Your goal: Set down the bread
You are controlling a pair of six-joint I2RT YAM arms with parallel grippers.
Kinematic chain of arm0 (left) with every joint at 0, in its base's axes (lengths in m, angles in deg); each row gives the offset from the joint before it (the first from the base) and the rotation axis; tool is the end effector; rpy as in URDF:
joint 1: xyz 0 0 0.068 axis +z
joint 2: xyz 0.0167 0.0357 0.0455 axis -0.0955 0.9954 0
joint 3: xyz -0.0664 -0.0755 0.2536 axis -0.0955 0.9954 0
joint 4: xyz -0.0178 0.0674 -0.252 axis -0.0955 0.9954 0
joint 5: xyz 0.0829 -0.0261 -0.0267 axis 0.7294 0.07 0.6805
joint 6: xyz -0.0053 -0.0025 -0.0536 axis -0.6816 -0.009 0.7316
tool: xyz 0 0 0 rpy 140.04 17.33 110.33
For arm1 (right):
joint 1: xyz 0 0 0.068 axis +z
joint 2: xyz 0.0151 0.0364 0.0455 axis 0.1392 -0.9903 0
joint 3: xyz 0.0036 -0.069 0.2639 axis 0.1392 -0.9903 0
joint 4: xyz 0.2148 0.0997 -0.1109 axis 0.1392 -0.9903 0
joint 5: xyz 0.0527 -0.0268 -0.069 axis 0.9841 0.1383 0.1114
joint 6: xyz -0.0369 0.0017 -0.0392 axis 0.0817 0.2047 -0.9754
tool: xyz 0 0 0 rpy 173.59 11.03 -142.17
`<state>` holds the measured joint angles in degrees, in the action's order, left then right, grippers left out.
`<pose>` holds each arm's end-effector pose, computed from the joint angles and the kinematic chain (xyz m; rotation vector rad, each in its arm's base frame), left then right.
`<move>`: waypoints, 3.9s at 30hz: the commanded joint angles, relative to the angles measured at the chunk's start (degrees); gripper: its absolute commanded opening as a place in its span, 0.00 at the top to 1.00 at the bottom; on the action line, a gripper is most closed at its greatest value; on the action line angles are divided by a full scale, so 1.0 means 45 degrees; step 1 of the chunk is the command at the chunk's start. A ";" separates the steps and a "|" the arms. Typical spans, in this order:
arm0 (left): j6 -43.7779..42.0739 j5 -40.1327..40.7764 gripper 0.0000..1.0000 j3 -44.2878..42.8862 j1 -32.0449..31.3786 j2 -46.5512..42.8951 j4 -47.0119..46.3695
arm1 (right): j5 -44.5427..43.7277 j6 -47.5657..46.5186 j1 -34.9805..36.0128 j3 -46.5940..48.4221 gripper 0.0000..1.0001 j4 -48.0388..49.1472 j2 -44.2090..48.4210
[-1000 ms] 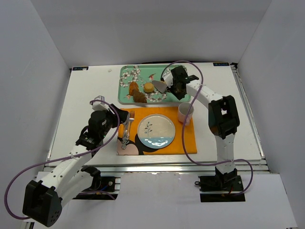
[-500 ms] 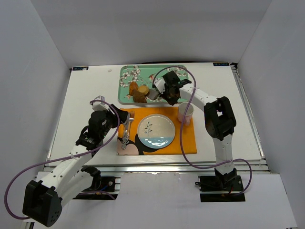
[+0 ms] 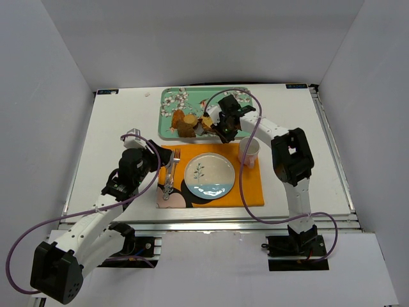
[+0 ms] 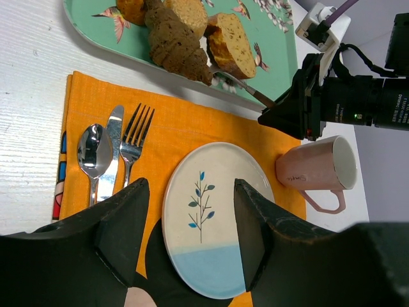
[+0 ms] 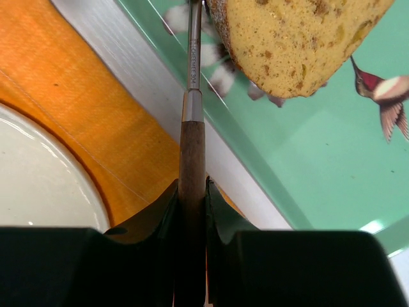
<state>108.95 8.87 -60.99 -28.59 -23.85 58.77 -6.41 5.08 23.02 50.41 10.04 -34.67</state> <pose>0.1877 -0.0762 0.2426 -0.3832 1.9554 -0.6468 0.4027 0.2456 0.1961 -1.2339 2.2676 0.1448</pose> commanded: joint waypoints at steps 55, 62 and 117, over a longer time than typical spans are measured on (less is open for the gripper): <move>0.0037 0.0522 0.35 -0.0432 -0.0059 -0.0612 0.0680 | 0.4206 0.1302 -0.1016 -0.4648 1.00 0.2688 0.5921; 0.0037 0.0522 0.35 -0.0295 -0.0059 -0.0710 0.0603 | 0.4578 0.0073 -0.1016 -0.7949 1.00 0.2122 0.8892; 0.0114 -0.0513 0.74 -0.0041 -0.0059 -0.0320 -0.0374 | 0.2547 0.3820 -0.7589 -1.0316 1.00 0.5266 1.2321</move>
<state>109.06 7.67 -60.97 -28.59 -25.18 58.44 0.30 12.40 -5.54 1.03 31.13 25.16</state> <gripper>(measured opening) 0.221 0.223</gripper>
